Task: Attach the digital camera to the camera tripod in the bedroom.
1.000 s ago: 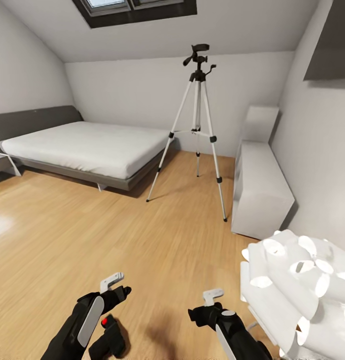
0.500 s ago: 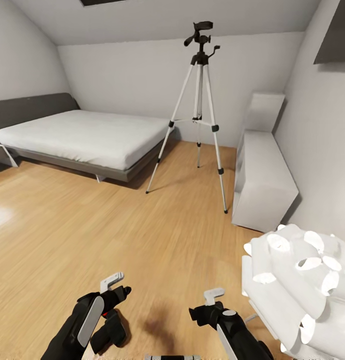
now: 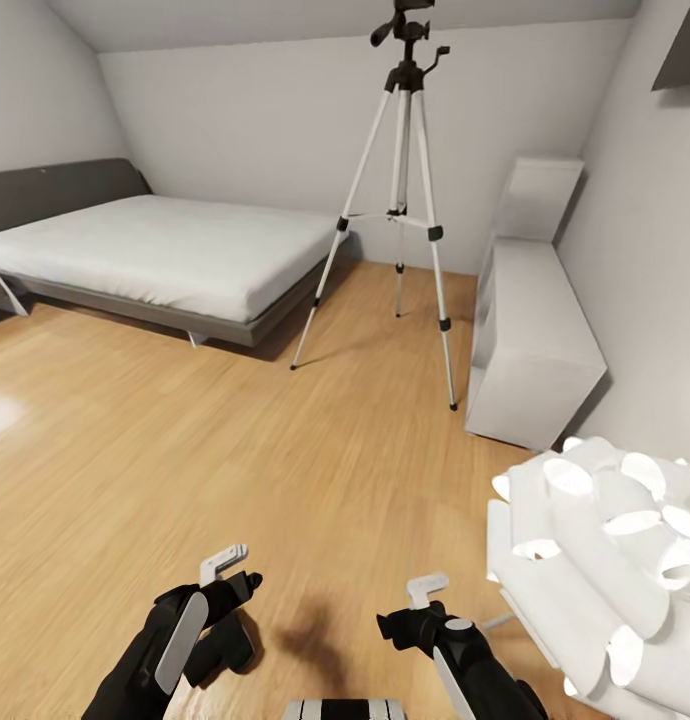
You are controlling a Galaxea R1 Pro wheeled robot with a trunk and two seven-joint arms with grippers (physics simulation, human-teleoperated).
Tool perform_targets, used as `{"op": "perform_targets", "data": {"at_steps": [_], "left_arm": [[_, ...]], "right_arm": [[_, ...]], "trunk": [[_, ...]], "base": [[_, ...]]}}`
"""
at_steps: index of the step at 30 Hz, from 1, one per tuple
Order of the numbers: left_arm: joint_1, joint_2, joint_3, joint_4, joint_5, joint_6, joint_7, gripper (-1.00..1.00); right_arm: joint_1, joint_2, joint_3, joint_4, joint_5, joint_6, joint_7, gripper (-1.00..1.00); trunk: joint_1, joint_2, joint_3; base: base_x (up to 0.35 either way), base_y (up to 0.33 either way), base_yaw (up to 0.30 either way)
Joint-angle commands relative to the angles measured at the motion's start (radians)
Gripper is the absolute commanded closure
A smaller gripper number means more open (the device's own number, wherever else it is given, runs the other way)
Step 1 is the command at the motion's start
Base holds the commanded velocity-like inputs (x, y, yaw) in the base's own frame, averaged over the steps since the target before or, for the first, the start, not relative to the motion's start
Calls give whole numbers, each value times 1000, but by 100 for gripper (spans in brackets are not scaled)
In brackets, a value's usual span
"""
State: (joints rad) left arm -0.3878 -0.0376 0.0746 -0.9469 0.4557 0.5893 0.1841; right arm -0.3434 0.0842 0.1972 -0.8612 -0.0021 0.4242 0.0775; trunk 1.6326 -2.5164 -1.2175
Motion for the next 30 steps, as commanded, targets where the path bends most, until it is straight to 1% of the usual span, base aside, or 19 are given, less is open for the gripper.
{"op": "perform_targets", "data": {"at_steps": [1, 14, 17, 18, 21, 22, 23, 24, 25, 26, 28, 29, 30], "left_arm": [[0, -1, 2, -2, 11, 5, 7, -100], [0, -1, 1, -2, 11, 4, 8, -100], [0, -1, 1, -3, 11, 4, 8, -100], [0, -1, 3, -4, 11, 3, 7, -100], [0, -1, 3, -4, 11, 3, 7, -100], [0, -1, 3, -4, 11, 3, 7, -100], [0, -1, 3, -4, 11, 3, 7, -100], [0, -1, 3, -4, 11, 3, 7, -100], [0, -1, 2, -4, 11, 3, 7, -100], [0, -1, 2, -4, 11, 3, 7, -100], [0, -1, 2, -4, 11, 3, 6, -100], [0, -1, 2, -4, 11, 2, 7, -100], [0, -1, 2, -4, 11, 2, 7, -100]], "right_arm": [[0, 0, 0, -2, 0, 6, 2, -100], [0, 0, -4, -5, -2, 16, 4, -100], [0, 0, -3, -20, -2, 17, 4, -100], [0, 1, -1, -76, -2, 22, 3, -100], [0, 1, -1, -145, -1, 36, 3, -100], [0, 2, -2, -204, -2, 59, 2, -100], [0, 2, -2, -236, -2, 74, 2, -100], [0, 4, -4, -303, -2, 112, 2, -100], [0, 4, -5, -335, -2, 132, 1, -100], [0, 4, -7, -394, -2, 171, 1, -100], [0, 4, -9, -439, -2, 201, 0, -100], [0, 5, -9, -478, -3, 226, -3, -100], [0, 5, -10, -486, -3, 231, -3, -100]], "trunk": [[0, -1, -5], [6, -4, -55], [7, -4, -67], [8, -5, -71], [9, -5, -82], [10, -6, -86], [10, -6, -90], [11, -6, -94], [11, -6, -98], [11, -6, -101], [12, -7, -109], [13, -7, -113], [13, -7, -117]], "base": [[0, 0, 0], [0, 0, 0], [0, 0, 0], [0, 0, 0], [0, 0, 0], [0, 0, 0], [0, 0, 0], [0, 0, 0], [0, 0, 0], [0, 0, 0], [0, 0, 0], [0, 0, 0], [0, 0, 0]]}}
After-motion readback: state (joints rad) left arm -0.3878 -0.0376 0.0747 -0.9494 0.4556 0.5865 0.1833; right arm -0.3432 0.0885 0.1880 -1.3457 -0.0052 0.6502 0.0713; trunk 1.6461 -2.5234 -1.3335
